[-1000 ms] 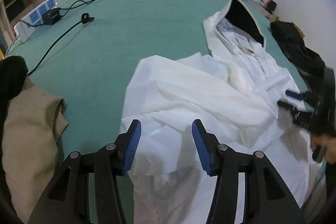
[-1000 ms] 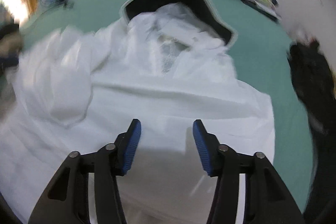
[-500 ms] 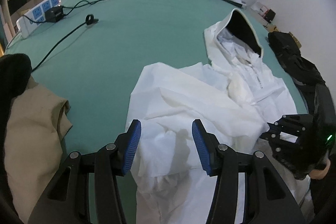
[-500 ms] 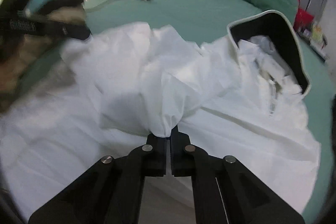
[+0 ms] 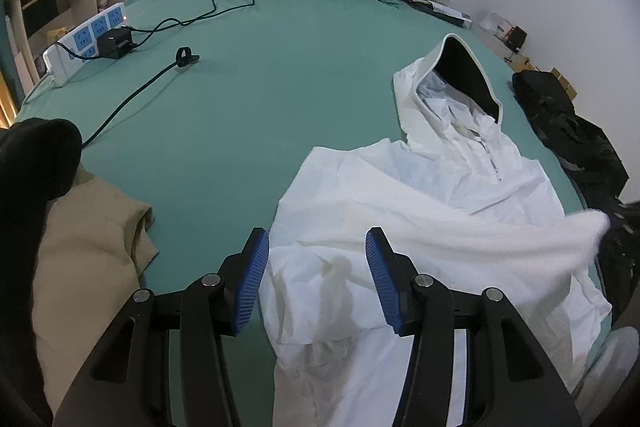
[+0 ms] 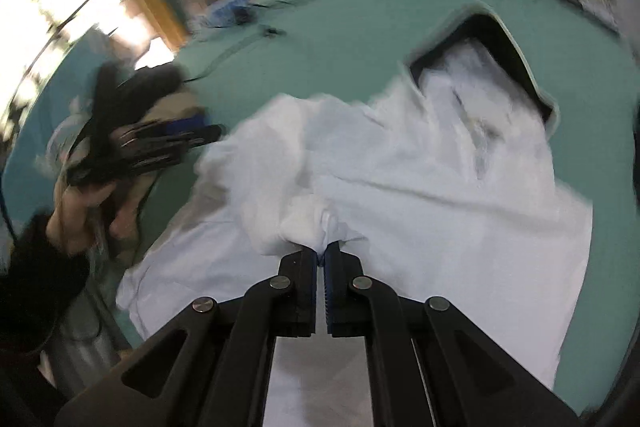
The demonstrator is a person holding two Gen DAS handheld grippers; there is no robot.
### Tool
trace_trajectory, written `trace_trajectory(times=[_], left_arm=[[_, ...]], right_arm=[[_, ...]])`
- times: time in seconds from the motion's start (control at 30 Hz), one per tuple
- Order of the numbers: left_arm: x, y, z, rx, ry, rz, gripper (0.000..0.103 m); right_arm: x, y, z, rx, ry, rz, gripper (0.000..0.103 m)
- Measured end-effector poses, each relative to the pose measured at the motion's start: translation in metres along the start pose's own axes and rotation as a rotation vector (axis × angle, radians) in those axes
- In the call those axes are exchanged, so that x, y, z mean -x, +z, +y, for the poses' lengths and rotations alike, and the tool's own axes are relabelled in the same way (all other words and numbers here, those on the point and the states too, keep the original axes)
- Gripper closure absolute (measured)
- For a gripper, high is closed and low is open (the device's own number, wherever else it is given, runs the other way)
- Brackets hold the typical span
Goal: Fold large clothes
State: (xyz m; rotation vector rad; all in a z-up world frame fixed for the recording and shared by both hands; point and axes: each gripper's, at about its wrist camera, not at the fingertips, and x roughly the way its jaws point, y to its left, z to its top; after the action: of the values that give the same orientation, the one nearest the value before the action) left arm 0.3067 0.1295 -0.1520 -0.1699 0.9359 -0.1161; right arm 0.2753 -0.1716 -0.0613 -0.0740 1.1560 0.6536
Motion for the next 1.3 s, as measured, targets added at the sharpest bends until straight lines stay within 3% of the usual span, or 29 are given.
trace_trajectory(times=[0.07, 0.17, 0.27, 0.3, 0.43, 0.57, 0.63, 0.67, 0.7, 0.73, 0.83, 0.9, 1.1, 1.3], left_arm=[[-0.004, 0.001, 0.001, -0.005, 0.019, 0.008, 0.049], [-0.016, 0.002, 0.003, 0.002, 0.033, 0.035, 0.049], [-0.027, 0.002, 0.005, 0.013, 0.036, 0.066, 0.049], [-0.031, 0.003, 0.007, 0.019, 0.037, 0.078, 0.049], [-0.033, 0.012, 0.012, 0.015, 0.044, 0.073, 0.049], [-0.030, 0.015, 0.015, -0.009, 0.026, 0.056, 0.049], [-0.037, 0.013, 0.016, 0.007, 0.036, 0.077, 0.049], [-0.040, 0.012, 0.016, 0.009, 0.032, 0.091, 0.049], [-0.044, 0.009, 0.016, 0.006, 0.023, 0.104, 0.049], [-0.047, 0.007, 0.016, 0.004, 0.021, 0.115, 0.049], [-0.055, 0.003, 0.017, 0.028, 0.006, 0.139, 0.049], [-0.057, 0.002, 0.018, 0.053, -0.010, 0.147, 0.049], [-0.061, 0.005, 0.021, 0.052, -0.009, 0.141, 0.049], [-0.068, 0.021, 0.030, 0.080, -0.037, 0.095, 0.049]], right_arm=[[-0.020, 0.009, -0.034, -0.073, -0.056, 0.007, 0.095], [-0.051, 0.018, -0.081, -0.186, -0.192, 0.023, 0.077], [-0.043, 0.011, -0.089, -0.240, -0.127, -0.051, 0.058], [-0.036, 0.001, -0.084, -0.230, -0.120, -0.082, 0.056], [-0.031, -0.037, -0.072, -0.271, -0.097, -0.077, 0.056], [-0.051, -0.070, -0.060, -0.336, -0.035, -0.039, 0.056], [-0.064, -0.080, -0.056, -0.330, -0.009, -0.021, 0.056], [-0.064, -0.081, -0.055, -0.322, -0.013, -0.034, 0.066], [-0.061, -0.082, -0.054, -0.306, -0.009, -0.043, 0.095], [-0.058, -0.081, -0.055, -0.298, -0.004, -0.028, 0.100], [-0.033, -0.076, -0.057, -0.248, -0.020, -0.067, 0.100], [-0.019, -0.075, -0.059, -0.203, -0.062, -0.042, 0.100], [0.025, -0.064, -0.105, -0.204, -0.121, -0.038, 0.100], [0.018, -0.040, -0.168, -0.197, -0.121, 0.042, 0.100]])
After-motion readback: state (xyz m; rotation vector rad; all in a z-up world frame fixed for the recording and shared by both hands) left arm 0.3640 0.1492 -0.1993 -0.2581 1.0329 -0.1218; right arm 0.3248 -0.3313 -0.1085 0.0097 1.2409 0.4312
